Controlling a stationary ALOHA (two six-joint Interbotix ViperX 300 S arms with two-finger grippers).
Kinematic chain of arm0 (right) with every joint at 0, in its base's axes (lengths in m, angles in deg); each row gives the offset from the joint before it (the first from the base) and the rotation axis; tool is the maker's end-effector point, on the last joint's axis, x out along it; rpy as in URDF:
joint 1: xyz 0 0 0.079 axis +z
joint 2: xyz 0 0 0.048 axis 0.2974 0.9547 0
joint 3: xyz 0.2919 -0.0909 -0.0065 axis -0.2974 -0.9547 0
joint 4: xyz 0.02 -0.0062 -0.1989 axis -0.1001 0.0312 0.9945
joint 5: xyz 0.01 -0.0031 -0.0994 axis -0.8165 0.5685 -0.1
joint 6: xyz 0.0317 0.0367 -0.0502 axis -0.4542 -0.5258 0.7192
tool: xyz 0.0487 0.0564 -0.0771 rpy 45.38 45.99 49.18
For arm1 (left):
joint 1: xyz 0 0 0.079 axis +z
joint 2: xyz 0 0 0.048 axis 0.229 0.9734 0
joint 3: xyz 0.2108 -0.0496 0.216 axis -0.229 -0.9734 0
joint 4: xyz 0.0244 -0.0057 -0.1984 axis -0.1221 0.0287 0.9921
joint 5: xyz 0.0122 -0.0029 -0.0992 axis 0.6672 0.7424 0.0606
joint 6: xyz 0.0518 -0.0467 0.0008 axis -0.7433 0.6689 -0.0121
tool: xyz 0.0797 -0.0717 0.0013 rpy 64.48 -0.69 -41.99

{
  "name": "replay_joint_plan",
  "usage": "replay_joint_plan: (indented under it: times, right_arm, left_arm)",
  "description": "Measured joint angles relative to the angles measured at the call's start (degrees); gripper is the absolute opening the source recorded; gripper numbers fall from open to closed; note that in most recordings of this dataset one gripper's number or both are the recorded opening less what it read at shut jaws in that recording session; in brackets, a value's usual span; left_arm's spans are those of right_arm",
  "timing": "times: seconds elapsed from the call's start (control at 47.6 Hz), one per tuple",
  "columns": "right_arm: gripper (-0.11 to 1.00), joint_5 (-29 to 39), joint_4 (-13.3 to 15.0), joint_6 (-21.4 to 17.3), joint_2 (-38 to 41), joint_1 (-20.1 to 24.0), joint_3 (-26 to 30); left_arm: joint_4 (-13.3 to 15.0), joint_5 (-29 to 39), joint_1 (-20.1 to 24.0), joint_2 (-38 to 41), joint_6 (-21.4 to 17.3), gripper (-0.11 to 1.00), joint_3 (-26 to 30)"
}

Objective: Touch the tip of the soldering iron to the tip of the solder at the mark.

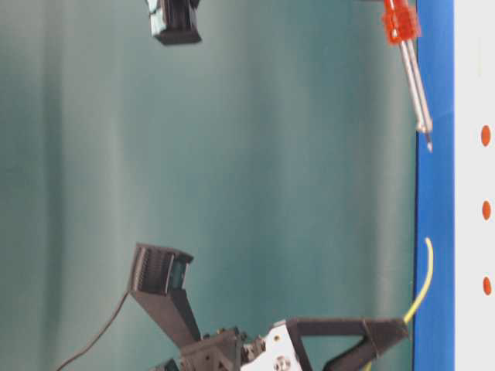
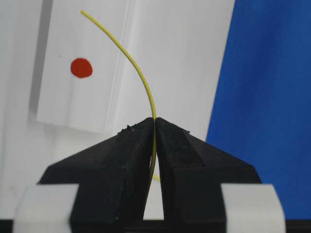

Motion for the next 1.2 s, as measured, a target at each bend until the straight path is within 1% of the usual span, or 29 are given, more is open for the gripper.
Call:
replay_joint_plan:
  times: [0.147, 0.378, 0.609, 0.778, 0.967, 1.198]
  right_arm:
    - [0.06, 1.9, 0.6, 0.0, -1.6, -0.4, -0.9]
    - [0.06, 2.7, 2.0, 0.0, -1.8, -0.4, -1.0]
    - [0.06, 2.7, 2.1, 0.0, -1.8, -0.4, -1.1]
    - [0.06, 2.7, 2.1, 0.0, -1.8, -0.4, -1.1]
    - [0.06, 2.6, 2.1, 0.0, -1.8, -0.4, -1.6]
    - [0.06, 2.5, 2.1, 0.0, -1.7, -0.5, -1.6]
  left_arm:
    - [0.0, -0.1, -0.1, 1.7, -0.3, 0.02, 1.8]
    - [0.0, -0.2, 0.0, 5.3, 0.0, 0.02, 6.3]
    - [0.0, -0.1, -0.8, 12.0, 0.1, 0.02, 12.0]
    - [0.0, -0.2, -1.3, 15.3, 0.1, 0.02, 14.6]
    - [0.0, -0.2, -0.4, 17.0, 0.2, 0.02, 14.9]
    - [0.0, -1.8, -0.1, 19.2, 0.1, 0.02, 14.9]
